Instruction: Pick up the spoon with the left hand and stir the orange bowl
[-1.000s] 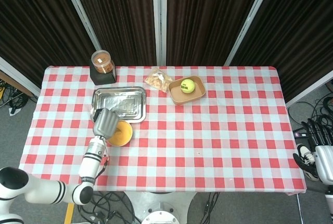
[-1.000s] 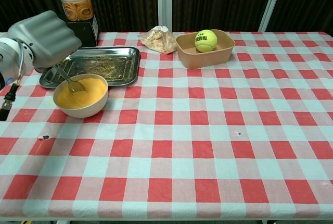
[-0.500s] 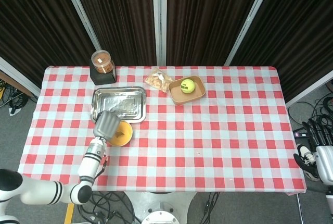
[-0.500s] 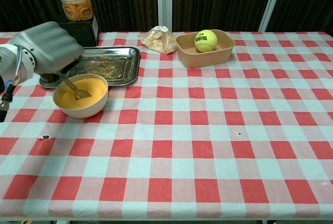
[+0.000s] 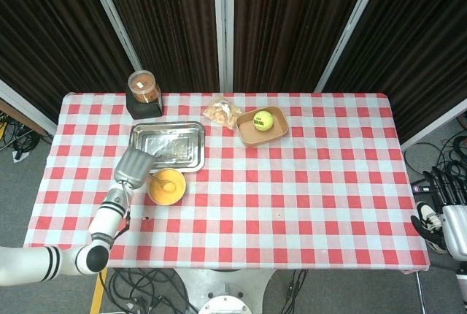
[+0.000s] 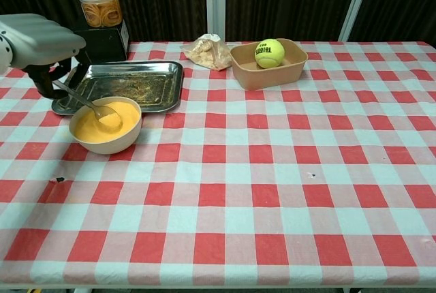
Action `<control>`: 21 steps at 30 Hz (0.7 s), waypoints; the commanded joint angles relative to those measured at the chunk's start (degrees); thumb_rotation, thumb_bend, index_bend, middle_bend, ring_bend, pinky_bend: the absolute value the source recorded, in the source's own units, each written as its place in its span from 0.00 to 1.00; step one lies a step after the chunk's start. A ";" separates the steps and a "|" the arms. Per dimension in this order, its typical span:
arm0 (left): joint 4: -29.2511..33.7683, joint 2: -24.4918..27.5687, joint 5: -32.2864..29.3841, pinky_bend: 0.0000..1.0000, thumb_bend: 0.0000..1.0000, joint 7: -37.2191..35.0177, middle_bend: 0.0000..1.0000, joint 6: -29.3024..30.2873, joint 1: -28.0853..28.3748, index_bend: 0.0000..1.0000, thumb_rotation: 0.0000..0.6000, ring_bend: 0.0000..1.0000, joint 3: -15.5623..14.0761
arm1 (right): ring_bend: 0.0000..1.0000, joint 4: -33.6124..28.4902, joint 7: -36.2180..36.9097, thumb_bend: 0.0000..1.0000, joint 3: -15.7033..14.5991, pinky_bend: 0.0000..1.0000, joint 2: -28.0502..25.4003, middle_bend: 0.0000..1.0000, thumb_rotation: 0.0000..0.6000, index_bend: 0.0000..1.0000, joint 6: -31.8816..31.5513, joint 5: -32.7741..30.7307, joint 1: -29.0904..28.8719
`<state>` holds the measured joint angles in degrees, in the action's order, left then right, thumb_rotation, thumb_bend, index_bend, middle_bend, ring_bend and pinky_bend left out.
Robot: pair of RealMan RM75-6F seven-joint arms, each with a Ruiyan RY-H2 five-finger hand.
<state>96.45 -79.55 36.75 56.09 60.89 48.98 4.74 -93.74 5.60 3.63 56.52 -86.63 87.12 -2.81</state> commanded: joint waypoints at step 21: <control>-9.73 -8.07 22.07 0.93 0.45 8.42 0.91 17.36 -1.57 0.66 1.00 0.90 -9.43 | 0.00 0.08 0.14 0.23 -0.05 0.00 -0.08 0.01 1.00 0.00 -0.46 0.12 0.37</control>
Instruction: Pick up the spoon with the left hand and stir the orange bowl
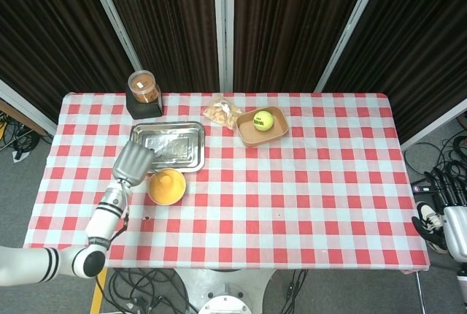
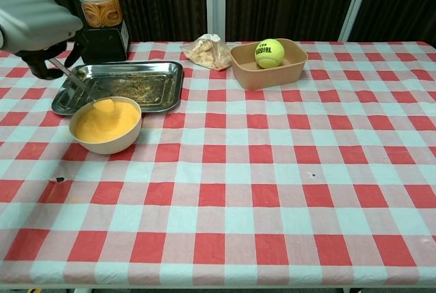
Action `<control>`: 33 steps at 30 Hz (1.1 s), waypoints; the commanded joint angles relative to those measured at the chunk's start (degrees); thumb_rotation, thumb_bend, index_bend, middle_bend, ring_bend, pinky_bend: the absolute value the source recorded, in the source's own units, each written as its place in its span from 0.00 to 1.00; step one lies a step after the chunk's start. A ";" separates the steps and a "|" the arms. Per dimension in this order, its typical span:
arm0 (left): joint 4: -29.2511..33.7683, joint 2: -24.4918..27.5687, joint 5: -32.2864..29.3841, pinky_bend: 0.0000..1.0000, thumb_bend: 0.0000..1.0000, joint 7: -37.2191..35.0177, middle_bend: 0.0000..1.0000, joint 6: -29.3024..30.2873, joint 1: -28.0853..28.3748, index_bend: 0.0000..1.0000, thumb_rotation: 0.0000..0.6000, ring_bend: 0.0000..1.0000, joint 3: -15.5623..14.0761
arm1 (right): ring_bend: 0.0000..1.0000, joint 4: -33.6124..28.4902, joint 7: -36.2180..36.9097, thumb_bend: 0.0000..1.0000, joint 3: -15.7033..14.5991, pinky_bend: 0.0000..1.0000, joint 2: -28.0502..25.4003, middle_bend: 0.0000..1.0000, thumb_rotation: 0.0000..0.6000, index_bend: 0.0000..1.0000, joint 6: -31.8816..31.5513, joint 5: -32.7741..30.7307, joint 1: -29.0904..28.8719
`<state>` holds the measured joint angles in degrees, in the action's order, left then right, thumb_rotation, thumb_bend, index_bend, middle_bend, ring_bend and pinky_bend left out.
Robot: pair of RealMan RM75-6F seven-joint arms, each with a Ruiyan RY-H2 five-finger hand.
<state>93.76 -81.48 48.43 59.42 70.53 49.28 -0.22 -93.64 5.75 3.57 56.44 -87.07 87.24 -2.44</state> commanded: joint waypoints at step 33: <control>-12.31 -11.19 21.31 0.94 0.45 17.41 0.92 11.16 -9.24 0.66 1.00 0.91 -0.09 | 0.00 -0.96 -0.86 0.23 0.06 0.00 -0.41 0.01 1.00 0.00 -0.49 0.47 0.12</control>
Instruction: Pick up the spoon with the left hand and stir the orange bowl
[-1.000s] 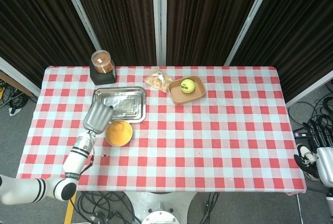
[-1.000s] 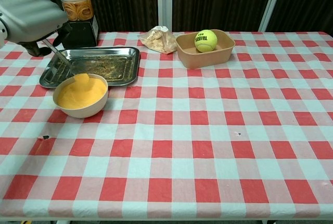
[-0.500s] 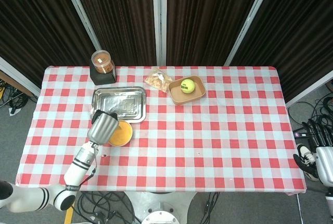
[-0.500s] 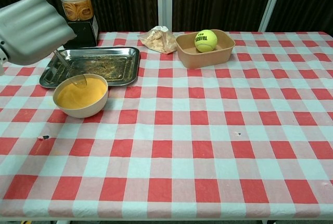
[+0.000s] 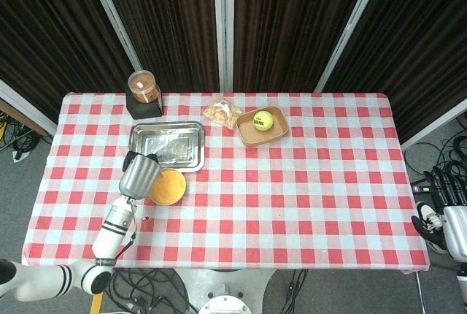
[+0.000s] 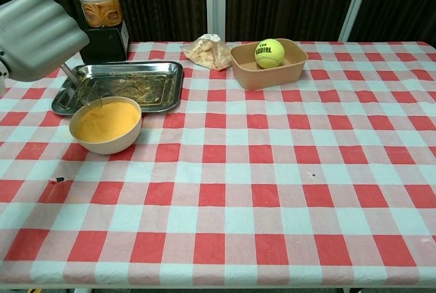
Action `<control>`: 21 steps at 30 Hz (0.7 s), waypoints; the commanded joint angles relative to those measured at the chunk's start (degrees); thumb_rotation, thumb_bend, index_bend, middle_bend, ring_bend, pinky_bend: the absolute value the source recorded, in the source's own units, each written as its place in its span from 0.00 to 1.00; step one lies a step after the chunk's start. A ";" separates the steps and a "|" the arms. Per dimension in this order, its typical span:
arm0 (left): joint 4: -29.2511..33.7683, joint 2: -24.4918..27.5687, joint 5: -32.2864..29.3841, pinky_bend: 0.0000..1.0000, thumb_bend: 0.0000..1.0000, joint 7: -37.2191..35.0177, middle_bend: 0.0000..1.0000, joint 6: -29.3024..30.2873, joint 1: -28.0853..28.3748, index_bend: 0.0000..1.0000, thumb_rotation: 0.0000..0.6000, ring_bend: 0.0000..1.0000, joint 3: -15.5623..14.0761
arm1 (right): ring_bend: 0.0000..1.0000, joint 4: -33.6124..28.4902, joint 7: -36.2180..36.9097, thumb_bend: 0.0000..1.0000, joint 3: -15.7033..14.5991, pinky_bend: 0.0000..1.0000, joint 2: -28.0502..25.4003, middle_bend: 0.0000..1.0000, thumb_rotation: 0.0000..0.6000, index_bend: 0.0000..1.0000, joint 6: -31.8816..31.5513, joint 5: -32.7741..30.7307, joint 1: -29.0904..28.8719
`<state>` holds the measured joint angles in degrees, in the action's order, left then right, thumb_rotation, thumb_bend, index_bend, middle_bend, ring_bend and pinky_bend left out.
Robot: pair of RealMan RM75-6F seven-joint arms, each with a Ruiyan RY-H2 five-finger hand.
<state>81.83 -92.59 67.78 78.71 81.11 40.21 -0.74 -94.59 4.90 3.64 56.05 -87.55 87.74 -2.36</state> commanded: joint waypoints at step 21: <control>5.94 2.85 -2.27 0.94 0.44 -4.25 0.93 -4.31 -0.49 0.71 1.00 0.91 5.38 | 0.00 0.53 0.71 0.23 -0.01 0.00 0.08 0.01 1.00 0.00 -0.14 -0.14 0.22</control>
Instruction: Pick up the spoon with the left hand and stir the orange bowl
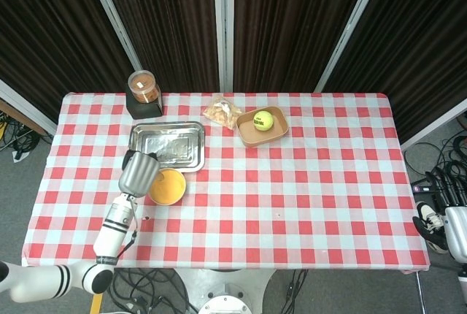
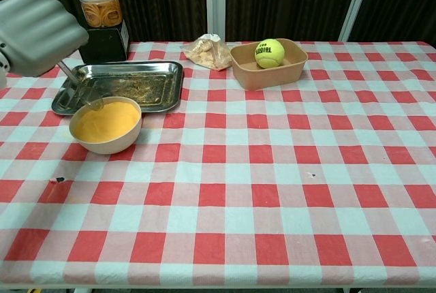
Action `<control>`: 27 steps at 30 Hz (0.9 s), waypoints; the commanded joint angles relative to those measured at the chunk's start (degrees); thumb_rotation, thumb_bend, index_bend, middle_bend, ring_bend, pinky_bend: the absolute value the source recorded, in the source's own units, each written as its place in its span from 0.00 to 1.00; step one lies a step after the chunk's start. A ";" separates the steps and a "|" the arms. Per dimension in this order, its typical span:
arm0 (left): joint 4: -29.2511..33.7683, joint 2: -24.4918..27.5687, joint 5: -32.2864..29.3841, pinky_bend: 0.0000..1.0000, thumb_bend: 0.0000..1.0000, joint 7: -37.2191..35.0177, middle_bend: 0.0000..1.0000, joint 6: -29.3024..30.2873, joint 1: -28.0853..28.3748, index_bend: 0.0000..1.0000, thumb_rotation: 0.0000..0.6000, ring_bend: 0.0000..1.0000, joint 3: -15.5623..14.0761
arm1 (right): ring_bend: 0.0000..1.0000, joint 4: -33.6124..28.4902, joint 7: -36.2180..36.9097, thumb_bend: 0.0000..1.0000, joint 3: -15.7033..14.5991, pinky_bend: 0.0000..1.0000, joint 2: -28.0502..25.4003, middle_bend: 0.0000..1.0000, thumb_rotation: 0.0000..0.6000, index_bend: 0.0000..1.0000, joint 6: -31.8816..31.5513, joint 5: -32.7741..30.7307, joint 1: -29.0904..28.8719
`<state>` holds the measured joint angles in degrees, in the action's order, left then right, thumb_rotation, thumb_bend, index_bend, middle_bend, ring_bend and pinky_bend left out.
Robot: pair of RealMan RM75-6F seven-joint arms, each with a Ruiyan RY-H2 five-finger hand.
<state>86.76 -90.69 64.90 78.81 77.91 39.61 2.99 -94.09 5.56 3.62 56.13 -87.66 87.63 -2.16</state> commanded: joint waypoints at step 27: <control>-9.51 2.76 -35.70 0.95 0.43 -30.98 0.93 -27.90 11.04 0.57 1.00 0.91 14.59 | 0.00 2.11 1.97 0.23 0.24 0.00 0.78 0.01 1.00 0.00 1.95 -1.44 -0.60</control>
<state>78.35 -87.57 31.26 47.95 51.12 49.45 18.15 -91.98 7.53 3.86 56.91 -85.71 86.19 -2.76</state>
